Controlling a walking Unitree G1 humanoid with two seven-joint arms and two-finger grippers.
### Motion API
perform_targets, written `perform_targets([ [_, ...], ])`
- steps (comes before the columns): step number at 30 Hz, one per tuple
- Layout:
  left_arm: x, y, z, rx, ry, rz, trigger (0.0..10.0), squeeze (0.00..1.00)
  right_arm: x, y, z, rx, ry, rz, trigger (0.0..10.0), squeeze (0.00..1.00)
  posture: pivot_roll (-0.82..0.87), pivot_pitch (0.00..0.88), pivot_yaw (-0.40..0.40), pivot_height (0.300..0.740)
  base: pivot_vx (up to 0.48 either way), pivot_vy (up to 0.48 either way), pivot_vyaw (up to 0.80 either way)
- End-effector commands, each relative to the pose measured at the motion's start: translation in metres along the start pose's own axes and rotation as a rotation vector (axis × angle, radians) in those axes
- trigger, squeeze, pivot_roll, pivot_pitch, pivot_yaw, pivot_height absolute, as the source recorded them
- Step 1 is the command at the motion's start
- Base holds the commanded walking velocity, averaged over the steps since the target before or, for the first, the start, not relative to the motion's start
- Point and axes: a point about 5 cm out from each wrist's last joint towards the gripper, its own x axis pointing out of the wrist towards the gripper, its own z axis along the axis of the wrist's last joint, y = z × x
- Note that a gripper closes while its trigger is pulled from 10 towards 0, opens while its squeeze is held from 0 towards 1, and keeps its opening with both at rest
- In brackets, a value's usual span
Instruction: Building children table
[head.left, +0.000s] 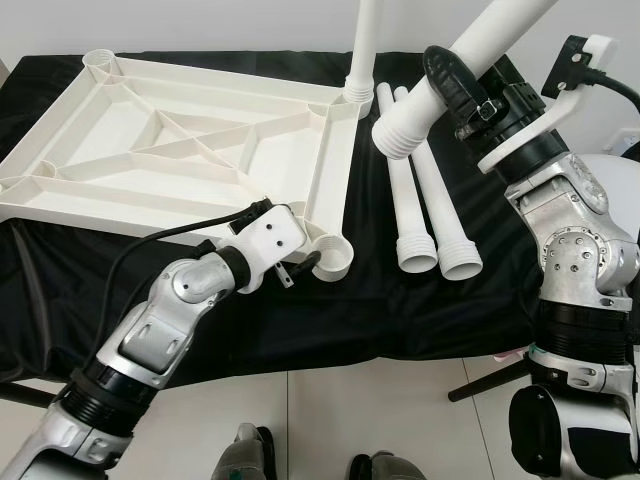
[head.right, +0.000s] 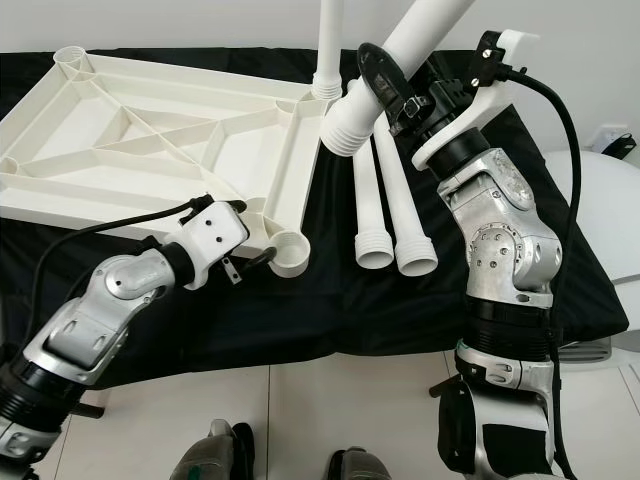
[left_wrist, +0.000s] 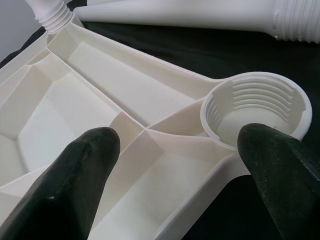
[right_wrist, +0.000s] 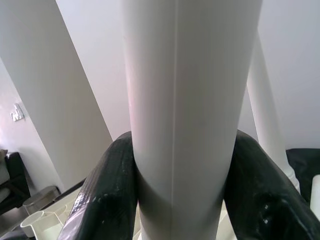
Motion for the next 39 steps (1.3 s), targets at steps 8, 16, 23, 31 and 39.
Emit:
perform_targets([
  [8, 0.014, -0.007, -0.011, -0.021, 0.069, 0.021, 10.0, 0.00, -0.006, 0.007, -0.004, 0.010, 0.020, 0.014, 10.0, 0.00, -0.02, 0.221, -0.008, 0.740, 0.000, 0.000, 0.00],
  [16, 0.004, 0.017, -0.004, -0.021, 0.039, 0.081, 10.0, 0.00, -0.017, 0.011, -0.013, 0.015, 0.079, 0.029, 10.0, 0.00, -0.02, 0.224, -0.012, 0.740, 0.000, 0.000, 0.00],
  [23, -0.009, 0.032, 0.012, -0.104, -0.059, 0.102, 10.0, 0.00, -0.024, 0.015, -0.026, 0.005, 0.133, 0.038, 10.0, 0.00, -0.01, 0.226, -0.014, 0.740, 0.000, 0.000, 0.00],
  [31, -0.023, 0.055, 0.036, -0.306, -0.242, 0.176, 10.0, 0.00, -0.025, 0.022, -0.038, 0.042, 0.124, 0.018, 10.0, 0.00, 0.00, 0.227, -0.018, 0.740, 0.000, 0.000, 0.00],
  [39, -0.028, 0.054, 0.015, -0.359, -0.193, 0.268, 10.0, 0.00, -0.024, 0.023, -0.047, 0.030, 0.103, -0.038, 10.0, 0.00, 0.01, 0.225, -0.019, 0.740, 0.000, 0.000, 0.00],
])
